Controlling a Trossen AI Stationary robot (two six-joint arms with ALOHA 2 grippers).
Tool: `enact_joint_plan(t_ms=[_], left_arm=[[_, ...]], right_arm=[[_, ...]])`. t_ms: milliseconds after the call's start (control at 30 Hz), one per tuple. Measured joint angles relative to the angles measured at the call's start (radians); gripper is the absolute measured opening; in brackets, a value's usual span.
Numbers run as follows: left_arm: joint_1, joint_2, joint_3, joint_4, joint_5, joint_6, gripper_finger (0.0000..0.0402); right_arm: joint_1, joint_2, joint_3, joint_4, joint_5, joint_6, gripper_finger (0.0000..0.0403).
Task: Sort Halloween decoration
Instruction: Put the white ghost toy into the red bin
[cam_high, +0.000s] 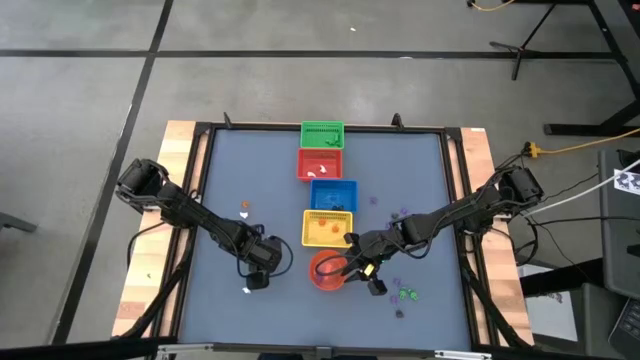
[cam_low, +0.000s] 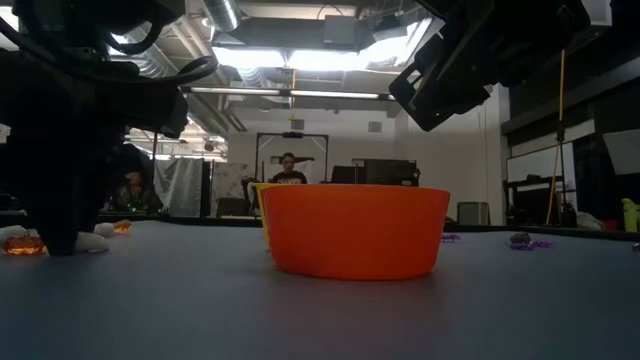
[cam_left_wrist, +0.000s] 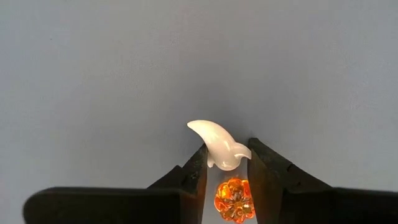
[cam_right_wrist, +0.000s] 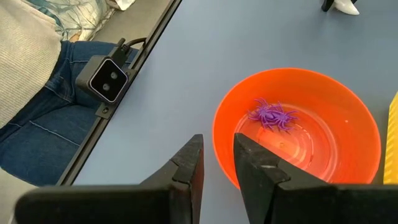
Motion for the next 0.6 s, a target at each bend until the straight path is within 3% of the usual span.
enact_joint_plan(t_ms=[600], left_arm=[[0.03,0.005,0.072,0.016,-0.005,0.023,0.0072]], right_arm=[[-0.009,-0.095,0.0,-0.093,0.028,-0.045,0.0085]])
